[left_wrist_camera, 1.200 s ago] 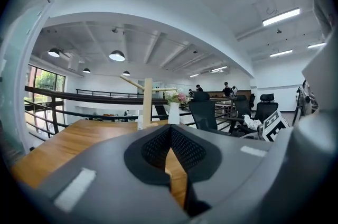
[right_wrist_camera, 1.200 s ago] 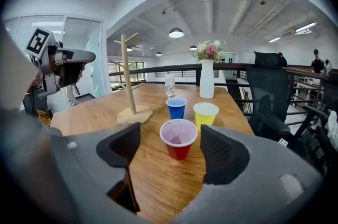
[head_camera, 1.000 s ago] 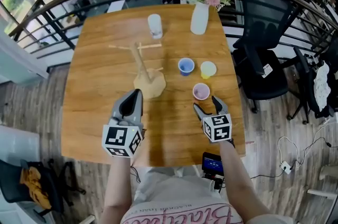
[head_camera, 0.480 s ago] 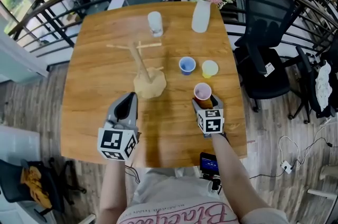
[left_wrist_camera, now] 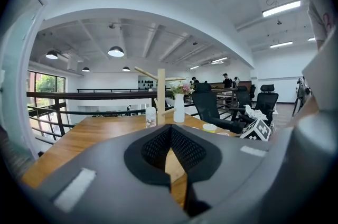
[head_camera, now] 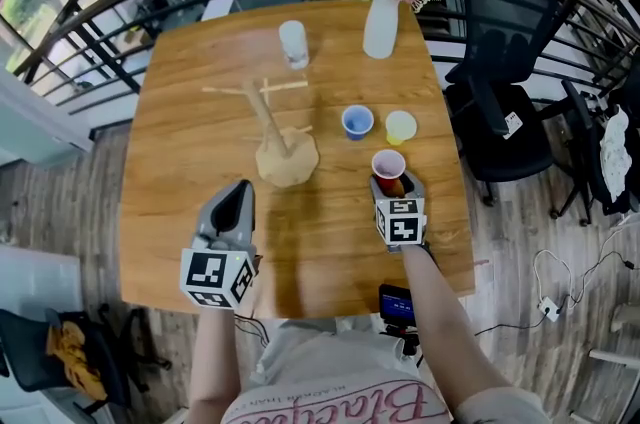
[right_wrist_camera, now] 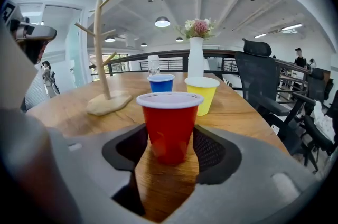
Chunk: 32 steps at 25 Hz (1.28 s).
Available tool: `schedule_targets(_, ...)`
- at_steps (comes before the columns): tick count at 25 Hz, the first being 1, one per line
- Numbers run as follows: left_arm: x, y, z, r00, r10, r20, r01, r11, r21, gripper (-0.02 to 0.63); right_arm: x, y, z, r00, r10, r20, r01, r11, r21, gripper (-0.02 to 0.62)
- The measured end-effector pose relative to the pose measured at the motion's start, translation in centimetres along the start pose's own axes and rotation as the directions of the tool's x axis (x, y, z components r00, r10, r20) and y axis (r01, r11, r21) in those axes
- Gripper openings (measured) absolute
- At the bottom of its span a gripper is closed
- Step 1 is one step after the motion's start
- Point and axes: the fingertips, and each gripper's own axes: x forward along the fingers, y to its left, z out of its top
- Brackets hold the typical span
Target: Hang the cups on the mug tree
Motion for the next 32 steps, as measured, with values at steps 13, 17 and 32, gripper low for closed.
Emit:
schedule_targets(13,0.7,-0.8,1.4,0.998,-0.042,0.052,0.044,0.999,-0.03,0.011,-3.5,0.0,4.9,0.995,0.032,0.097,-0.031,0.999,-0.019,0.255)
schedule_targets(17,0.5,-0.8,2.3,0.996,-0.034,0.081,0.037,0.998,-0.043,0.011,-5.2,-0.1,7.4,0.988,0.044,0.148,-0.036,0.998,-0.053,0.255)
schedule_targets(32,-1.1,-0.3,4.8,0.985,0.013,0.175,-0.003,0.998,-0.058,0.01,-8.6,1.1,14.4,0.963,0.12,0.24,-0.063,0.97,-0.233,0.255)
